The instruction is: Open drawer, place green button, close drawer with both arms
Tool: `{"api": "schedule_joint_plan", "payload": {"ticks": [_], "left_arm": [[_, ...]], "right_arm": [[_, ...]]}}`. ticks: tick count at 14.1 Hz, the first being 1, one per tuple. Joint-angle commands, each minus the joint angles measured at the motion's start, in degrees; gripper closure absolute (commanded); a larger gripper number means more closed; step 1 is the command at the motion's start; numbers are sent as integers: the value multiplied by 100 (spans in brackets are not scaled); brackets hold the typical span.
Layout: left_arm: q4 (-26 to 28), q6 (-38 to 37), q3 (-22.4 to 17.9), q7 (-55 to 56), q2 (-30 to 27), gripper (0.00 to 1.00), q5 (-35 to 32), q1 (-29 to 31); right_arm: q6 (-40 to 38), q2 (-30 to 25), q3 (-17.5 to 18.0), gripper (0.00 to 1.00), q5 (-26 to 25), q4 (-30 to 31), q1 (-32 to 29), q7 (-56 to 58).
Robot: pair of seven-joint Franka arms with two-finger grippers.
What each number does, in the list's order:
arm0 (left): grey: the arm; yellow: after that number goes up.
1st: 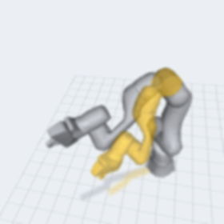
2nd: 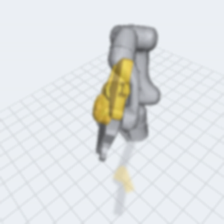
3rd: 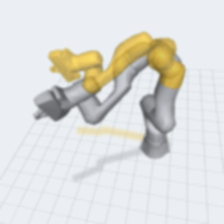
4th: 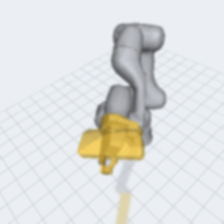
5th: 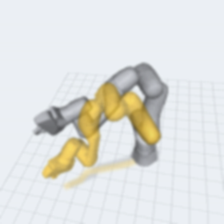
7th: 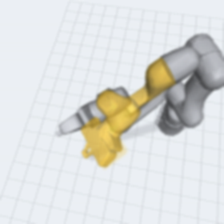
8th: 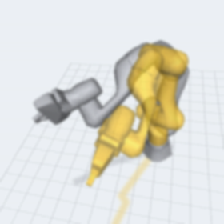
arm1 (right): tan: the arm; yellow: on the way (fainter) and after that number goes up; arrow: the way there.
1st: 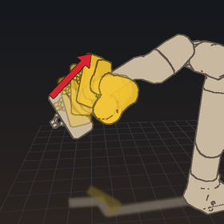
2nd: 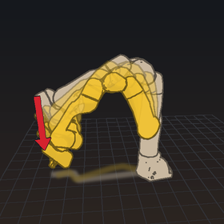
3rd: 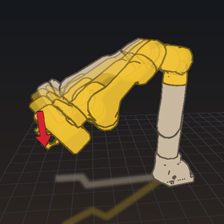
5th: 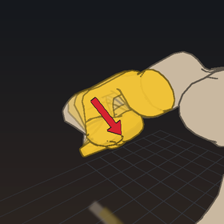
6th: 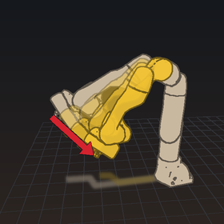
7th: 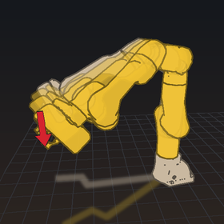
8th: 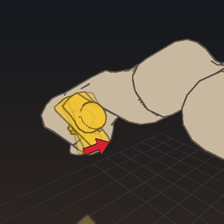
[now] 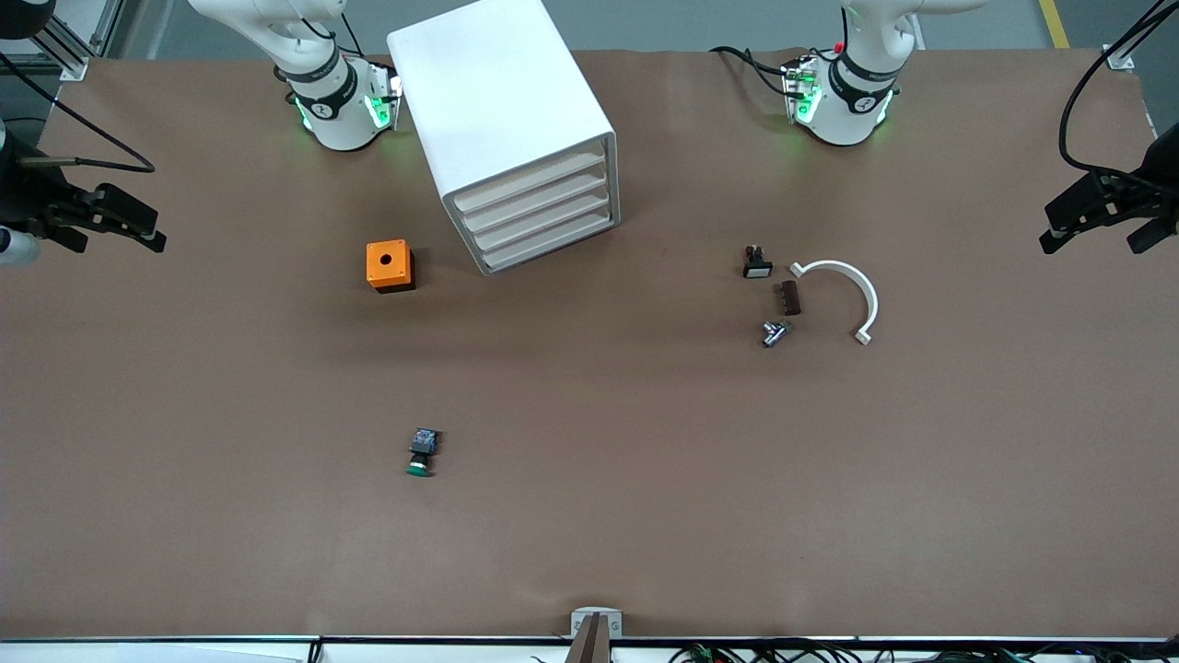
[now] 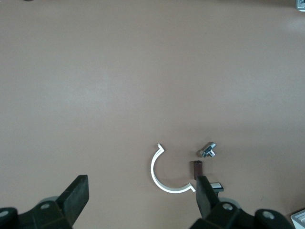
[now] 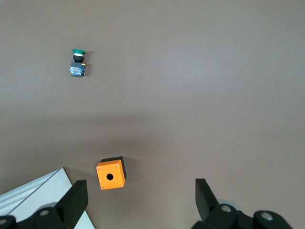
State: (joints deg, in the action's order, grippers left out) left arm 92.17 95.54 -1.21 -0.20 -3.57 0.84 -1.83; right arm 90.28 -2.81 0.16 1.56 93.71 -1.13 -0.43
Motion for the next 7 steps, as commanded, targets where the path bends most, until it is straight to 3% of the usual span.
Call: {"api": "schedule_joint_plan", "payload": {"ticks": [1,7], "left_arm": [[-85,-175,6,28,41,1,30,34],[-85,-202,-11,19,225,1,4,43]], "right_arm": [[-10,-158,-7,0,38,139,-1,-71],[-36,-141,-16,0,38,121,-10,-62]]}}
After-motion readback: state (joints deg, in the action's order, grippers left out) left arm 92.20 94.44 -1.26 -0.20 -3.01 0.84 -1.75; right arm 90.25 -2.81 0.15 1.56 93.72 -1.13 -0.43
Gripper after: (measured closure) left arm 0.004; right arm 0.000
